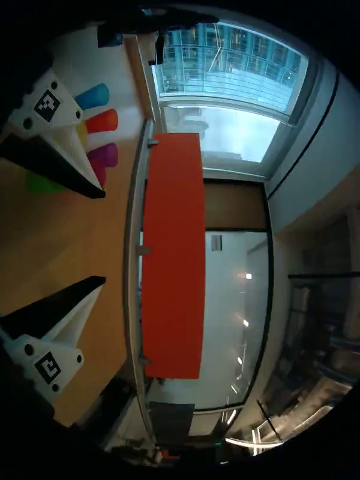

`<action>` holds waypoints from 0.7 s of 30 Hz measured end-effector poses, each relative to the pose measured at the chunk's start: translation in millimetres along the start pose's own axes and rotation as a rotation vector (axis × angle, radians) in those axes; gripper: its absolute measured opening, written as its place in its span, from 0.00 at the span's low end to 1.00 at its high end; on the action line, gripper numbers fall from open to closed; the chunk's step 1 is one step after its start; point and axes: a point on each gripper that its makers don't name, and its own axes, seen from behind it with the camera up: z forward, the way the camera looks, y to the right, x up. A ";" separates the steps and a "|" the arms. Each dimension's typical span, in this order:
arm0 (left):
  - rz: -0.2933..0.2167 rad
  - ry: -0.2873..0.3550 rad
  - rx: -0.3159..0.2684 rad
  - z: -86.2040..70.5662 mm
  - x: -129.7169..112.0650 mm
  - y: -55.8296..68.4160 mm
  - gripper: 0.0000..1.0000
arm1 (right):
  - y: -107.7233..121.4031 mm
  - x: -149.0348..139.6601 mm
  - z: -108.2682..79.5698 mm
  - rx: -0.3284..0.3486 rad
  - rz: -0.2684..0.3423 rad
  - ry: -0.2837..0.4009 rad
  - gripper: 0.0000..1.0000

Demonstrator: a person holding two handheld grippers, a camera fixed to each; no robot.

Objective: Pour water

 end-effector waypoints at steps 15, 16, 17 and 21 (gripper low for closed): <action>-0.005 0.074 0.149 1.1 7.8 -24.2 0.97 | 23.3 21.4 -10.2 -0.186 -0.018 0.119 1.00; -0.008 0.075 0.155 1.0 7.1 -25.0 0.97 | 24.2 21.5 -10.5 -0.194 -0.023 0.120 1.00; -0.010 0.077 0.160 0.9 6.5 -25.8 0.97 | 24.9 21.6 -10.8 -0.201 -0.029 0.121 1.00; -0.017 0.074 0.166 2.1 3.6 -26.0 0.97 | 27.5 20.9 -11.2 -0.222 -0.049 0.118 1.00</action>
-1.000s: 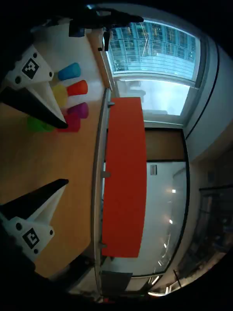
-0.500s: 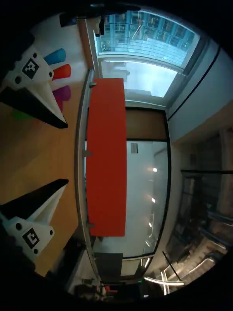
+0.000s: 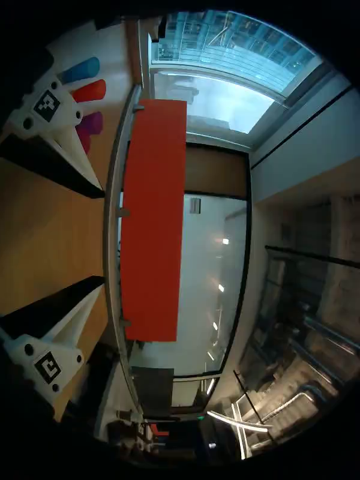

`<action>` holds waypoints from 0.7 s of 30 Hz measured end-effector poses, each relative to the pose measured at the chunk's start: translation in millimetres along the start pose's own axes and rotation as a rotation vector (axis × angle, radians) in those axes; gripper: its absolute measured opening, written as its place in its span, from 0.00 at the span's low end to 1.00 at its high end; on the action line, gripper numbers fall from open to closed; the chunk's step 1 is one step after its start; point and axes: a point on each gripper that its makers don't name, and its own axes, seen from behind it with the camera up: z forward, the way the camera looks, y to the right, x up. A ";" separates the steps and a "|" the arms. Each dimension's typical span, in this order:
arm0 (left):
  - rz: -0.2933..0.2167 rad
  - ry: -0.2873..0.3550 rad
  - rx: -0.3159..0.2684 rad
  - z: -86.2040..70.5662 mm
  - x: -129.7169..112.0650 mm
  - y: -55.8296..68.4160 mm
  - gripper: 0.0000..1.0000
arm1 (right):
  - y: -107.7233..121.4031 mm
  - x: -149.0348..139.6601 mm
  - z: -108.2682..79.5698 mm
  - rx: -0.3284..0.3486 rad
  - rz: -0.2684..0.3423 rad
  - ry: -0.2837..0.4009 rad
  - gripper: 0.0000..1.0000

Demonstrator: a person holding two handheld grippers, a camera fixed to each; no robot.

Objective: Pour water

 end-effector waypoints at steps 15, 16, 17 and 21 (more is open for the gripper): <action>-0.037 0.012 0.057 5.9 -11.7 -4.3 0.97 | 5.2 -9.6 -4.3 0.011 0.063 -0.033 1.00; -0.037 0.013 0.062 6.1 -13.0 -4.6 0.97 | 5.7 -9.3 -4.6 0.010 0.071 -0.032 1.00; -0.037 0.013 0.066 6.3 -14.1 -4.9 0.97 | 6.1 -9.1 -4.9 0.009 0.078 -0.032 1.00; -0.038 0.017 0.074 7.4 -19.2 -5.0 0.97 | 7.3 -8.3 -5.8 0.006 0.103 -0.032 1.00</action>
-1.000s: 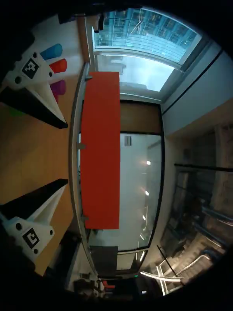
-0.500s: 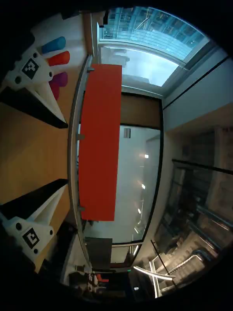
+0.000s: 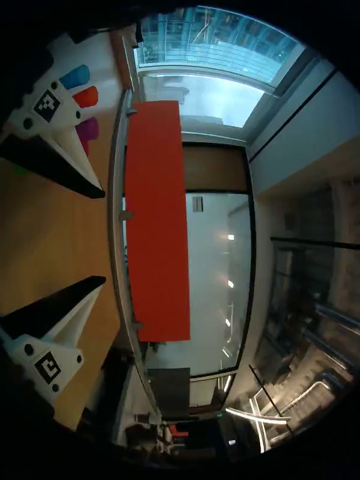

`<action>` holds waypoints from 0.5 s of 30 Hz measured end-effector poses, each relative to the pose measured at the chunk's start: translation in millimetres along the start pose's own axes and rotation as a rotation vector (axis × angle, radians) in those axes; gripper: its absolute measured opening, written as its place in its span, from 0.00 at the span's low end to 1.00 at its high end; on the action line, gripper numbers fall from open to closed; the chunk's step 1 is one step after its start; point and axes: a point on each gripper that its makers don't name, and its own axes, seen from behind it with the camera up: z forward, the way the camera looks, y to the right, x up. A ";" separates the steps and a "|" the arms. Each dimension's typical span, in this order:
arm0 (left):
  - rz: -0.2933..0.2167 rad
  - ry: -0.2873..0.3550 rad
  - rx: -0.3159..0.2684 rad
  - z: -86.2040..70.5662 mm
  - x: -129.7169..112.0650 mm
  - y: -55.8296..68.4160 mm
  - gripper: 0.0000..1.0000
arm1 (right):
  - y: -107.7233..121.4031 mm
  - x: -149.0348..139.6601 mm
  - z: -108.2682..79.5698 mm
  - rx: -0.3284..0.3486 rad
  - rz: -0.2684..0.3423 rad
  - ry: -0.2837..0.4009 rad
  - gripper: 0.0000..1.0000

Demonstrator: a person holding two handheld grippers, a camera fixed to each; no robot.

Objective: Pour water

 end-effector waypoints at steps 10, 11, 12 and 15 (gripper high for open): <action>-0.011 -0.019 0.000 1.5 -29.7 -1.9 0.97 | 1.7 2.1 -0.7 -0.016 0.020 -0.006 1.00; -0.016 -0.021 0.000 1.8 -32.7 -2.4 0.97 | 1.0 1.7 -0.6 -0.015 0.019 -0.008 1.00; -0.021 -0.024 -0.001 2.3 -35.4 -2.8 0.97 | 0.2 1.5 -0.5 -0.014 0.019 -0.010 1.00; -0.038 -0.029 -0.008 3.7 -42.2 -3.5 0.97 | -2.1 2.1 -0.6 -0.011 0.019 -0.014 1.00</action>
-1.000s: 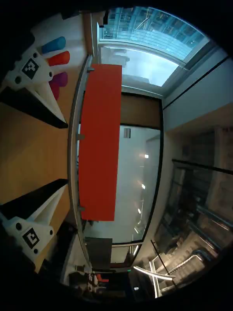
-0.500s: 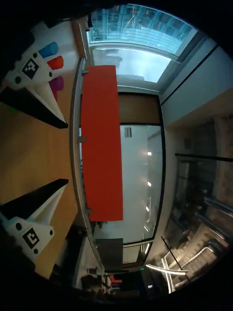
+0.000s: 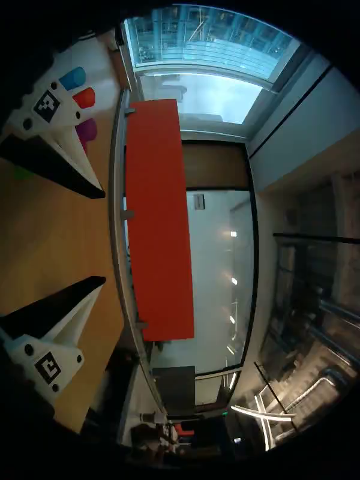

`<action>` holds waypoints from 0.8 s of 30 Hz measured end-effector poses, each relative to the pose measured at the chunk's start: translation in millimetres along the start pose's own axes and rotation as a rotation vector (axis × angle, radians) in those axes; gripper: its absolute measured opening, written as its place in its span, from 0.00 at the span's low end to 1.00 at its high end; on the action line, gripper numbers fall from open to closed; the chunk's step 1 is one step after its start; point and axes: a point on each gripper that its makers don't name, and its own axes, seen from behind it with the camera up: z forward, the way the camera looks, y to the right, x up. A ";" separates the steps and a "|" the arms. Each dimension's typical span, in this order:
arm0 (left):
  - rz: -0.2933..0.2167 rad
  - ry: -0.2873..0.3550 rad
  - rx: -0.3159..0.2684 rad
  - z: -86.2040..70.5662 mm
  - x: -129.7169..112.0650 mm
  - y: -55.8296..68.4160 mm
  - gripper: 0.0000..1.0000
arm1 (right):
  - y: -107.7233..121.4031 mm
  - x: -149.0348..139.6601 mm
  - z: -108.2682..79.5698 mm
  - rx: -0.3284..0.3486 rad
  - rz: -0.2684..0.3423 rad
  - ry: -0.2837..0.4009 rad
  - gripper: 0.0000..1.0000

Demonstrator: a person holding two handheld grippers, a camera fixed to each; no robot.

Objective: Pour water

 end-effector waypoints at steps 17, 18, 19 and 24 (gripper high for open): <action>-0.011 -0.022 -0.005 2.9 -23.3 -3.2 0.97 | -3.2 2.9 1.4 0.001 0.005 -0.001 1.00; -0.011 -0.025 -0.005 3.3 -24.6 -3.2 0.97 | -3.4 2.6 1.3 0.001 0.003 -0.002 1.00; -0.011 -0.028 -0.005 3.8 -26.1 -3.1 0.97 | -3.4 2.4 1.4 0.000 0.002 -0.001 1.00; -0.007 -0.040 -0.007 4.9 -30.3 -3.0 0.97 | -4.1 1.8 1.2 -0.001 0.001 -0.001 1.00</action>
